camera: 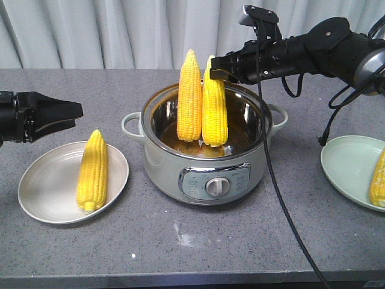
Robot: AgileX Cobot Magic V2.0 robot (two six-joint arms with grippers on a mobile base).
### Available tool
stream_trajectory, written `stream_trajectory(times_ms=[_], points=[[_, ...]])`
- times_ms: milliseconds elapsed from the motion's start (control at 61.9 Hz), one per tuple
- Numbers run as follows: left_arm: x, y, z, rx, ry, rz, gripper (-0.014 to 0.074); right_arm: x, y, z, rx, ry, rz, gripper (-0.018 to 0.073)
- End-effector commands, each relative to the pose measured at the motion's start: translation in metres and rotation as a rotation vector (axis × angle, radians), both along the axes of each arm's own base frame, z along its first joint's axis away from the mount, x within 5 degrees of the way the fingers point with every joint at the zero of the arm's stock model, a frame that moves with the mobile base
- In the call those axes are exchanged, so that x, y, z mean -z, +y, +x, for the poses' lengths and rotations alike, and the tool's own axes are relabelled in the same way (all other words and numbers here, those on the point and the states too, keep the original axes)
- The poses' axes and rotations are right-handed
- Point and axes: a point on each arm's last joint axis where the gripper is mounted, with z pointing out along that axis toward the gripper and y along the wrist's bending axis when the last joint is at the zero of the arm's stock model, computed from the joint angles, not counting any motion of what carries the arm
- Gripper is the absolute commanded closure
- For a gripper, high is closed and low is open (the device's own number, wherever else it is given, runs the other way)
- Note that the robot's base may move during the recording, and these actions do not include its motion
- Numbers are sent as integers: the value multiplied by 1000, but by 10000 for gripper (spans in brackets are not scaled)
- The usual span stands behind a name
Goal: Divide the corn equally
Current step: 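Close the right gripper on the cob tip and lift it out of the pot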
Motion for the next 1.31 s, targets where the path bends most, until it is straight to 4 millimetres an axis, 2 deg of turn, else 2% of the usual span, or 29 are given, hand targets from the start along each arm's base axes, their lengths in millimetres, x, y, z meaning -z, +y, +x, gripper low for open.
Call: stream_trajectory(times_ms=[0,194,307,517,662,775,920,1066,1292], points=[[-25,-2,-3,-7,-75,-57,216,-54,-6,-12,20,-135,51,569],[-25,-2,-3,-9,-75,-56,216,-105,-24,-29,51,-261,70,566],[-25,-2,-3,-11,-75,-55,216,-138,-38,-46,73,-339,78,565],[-25,-2,-3,-10,-75,-55,216,-192,-72,-91,116,-453,74,565],[-25,-2,-3,-7,-75,-57,216,-218,-88,-123,130,-508,58,565],[-29,-4,-5,15,-75,-109,216,-231,-95,-141,138,-541,48,565],[-43,-7,-6,26,-120,-269,216,-242,-97,-158,140,-574,34,565],[-54,-11,-11,95,-159,-385,216,-246,-96,-165,136,-585,32,565],[-55,-12,-11,96,-131,-408,216,-245,-95,-165,116,-568,27,565]])
